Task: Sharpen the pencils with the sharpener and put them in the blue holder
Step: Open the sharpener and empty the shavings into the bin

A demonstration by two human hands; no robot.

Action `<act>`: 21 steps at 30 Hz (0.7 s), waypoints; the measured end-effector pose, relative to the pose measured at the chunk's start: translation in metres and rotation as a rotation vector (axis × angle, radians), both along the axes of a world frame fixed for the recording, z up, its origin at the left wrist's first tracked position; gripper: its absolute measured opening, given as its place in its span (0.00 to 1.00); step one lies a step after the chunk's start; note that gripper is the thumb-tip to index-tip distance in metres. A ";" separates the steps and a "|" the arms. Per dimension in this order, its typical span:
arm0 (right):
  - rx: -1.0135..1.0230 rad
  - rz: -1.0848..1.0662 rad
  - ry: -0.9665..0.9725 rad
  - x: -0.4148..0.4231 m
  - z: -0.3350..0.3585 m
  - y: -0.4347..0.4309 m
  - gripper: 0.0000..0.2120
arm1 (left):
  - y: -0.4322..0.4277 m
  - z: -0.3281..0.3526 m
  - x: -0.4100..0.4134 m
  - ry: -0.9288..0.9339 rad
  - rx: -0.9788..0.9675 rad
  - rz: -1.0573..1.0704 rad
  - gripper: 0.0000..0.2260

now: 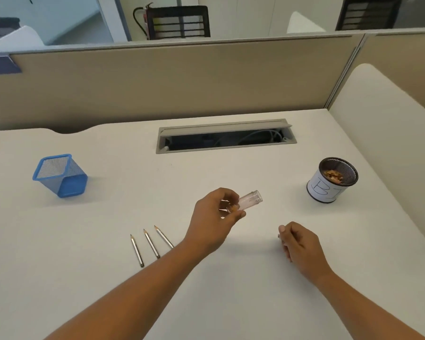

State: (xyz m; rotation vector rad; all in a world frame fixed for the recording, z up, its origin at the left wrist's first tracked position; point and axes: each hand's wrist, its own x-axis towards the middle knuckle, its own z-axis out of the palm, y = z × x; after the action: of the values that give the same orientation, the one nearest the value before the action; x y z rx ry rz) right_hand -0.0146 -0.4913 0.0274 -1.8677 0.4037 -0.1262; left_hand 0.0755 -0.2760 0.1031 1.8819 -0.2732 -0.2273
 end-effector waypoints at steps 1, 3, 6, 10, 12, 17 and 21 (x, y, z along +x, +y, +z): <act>0.009 0.001 0.002 -0.002 -0.004 -0.002 0.18 | -0.010 0.000 0.004 -0.007 0.000 -0.015 0.10; -0.006 0.001 0.000 -0.003 -0.011 -0.006 0.17 | -0.031 0.001 0.011 -0.024 0.019 -0.053 0.09; 0.005 -0.012 -0.003 0.000 -0.016 -0.012 0.14 | -0.063 -0.001 0.021 -0.041 0.057 -0.120 0.09; 0.001 -0.013 -0.005 0.001 -0.020 -0.018 0.14 | -0.100 -0.002 0.035 -0.050 0.077 -0.170 0.09; -0.019 0.000 -0.018 0.000 -0.023 -0.019 0.14 | -0.116 -0.002 0.041 -0.063 0.081 -0.181 0.10; -0.035 0.010 -0.067 0.000 -0.032 -0.020 0.13 | -0.158 0.001 0.061 -0.130 0.152 -0.226 0.12; -0.030 0.018 -0.088 0.002 -0.034 -0.021 0.14 | -0.186 0.011 0.083 -0.259 0.215 -0.287 0.12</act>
State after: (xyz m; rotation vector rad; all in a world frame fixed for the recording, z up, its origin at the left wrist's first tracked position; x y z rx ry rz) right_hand -0.0128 -0.5126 -0.0070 -1.8873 0.3254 -0.2023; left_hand 0.1588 -0.4619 0.1139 2.0824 -0.7224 -0.2124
